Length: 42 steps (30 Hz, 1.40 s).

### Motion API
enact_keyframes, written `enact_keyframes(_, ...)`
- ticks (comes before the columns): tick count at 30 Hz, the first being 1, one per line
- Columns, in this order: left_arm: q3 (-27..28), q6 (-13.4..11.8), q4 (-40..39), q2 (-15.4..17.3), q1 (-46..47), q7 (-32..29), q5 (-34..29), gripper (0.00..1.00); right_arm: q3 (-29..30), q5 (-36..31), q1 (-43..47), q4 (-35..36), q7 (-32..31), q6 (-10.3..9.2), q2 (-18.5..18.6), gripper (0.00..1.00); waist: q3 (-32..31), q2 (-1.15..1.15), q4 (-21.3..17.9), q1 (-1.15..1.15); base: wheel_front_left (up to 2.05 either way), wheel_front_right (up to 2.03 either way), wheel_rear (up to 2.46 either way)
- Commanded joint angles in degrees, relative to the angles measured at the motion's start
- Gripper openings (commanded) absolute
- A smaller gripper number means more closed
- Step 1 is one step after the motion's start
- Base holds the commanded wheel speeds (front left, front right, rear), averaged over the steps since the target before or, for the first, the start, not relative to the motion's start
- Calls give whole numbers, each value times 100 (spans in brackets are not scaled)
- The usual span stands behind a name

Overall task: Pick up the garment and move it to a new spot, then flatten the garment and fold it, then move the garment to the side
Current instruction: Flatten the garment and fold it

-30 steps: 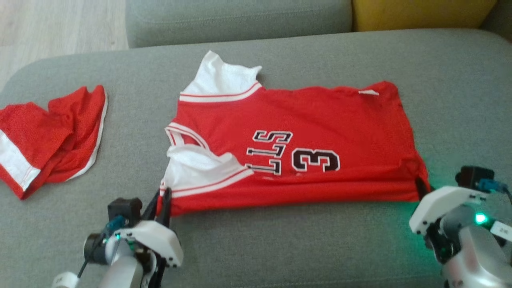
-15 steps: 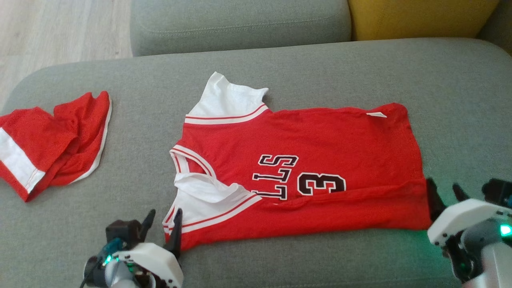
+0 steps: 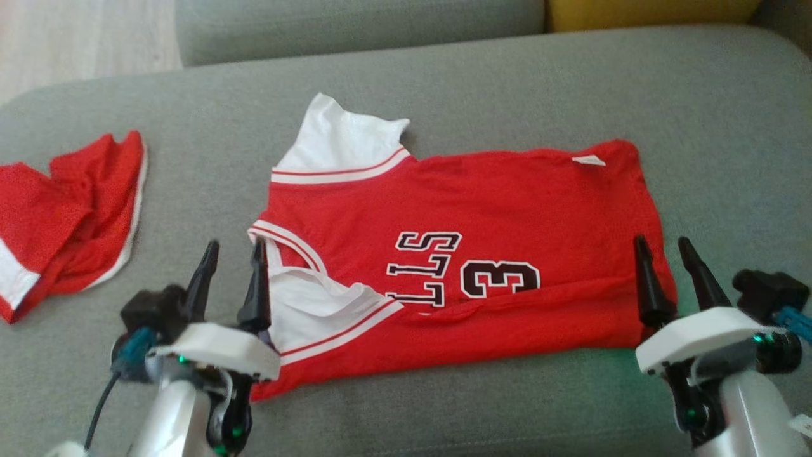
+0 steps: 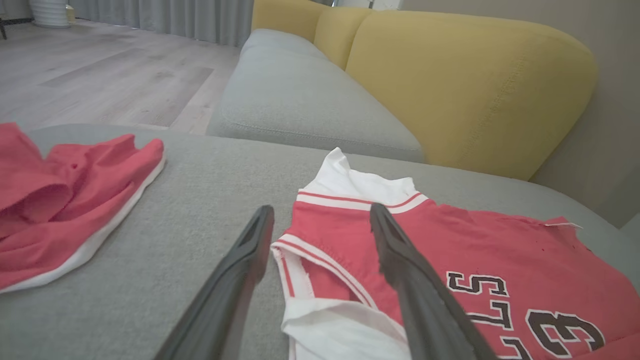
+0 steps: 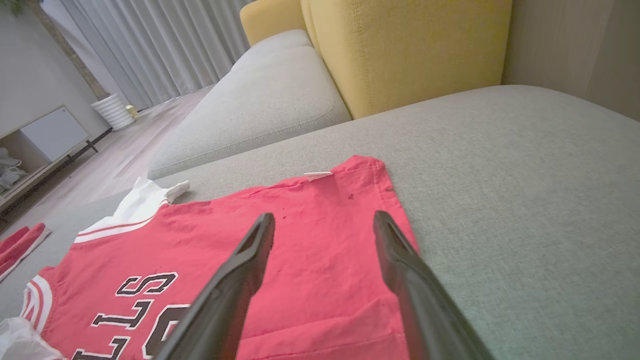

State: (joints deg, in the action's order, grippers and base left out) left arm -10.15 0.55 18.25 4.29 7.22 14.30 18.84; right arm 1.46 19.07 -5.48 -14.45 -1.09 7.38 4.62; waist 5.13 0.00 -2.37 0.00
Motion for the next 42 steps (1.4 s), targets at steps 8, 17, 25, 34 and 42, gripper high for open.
enact_keyframes(8,-32,345,552,480,1928,-633,-416,100,-494,-262,-1062,278,161,11,158,100,1028,0,-500,0,0,0,0)
enact_keyframes(17,-456,668,1463,1373,3926,-2034,-410,100,-782,-372,-2068,135,104,11,103,100,1759,0,-1020,0,0,0,0)
enact_keyframes(25,-1513,691,2061,2186,5113,-3124,95,100,-1113,-364,-2701,-35,206,11,52,100,2137,0,-1366,0,0,0,0)
enact_keyframes(34,-2271,692,2654,2607,5705,-3348,540,100,-1321,-252,-2954,-220,389,11,7,100,2315,0,-1564,0,0,0,0)
enact_keyframes(42,-2745,693,2739,2539,5752,-3408,1229,0,-1212,-243,-3021,-445,450,11,82,100,2307,0,-1496,0,0,0,0)
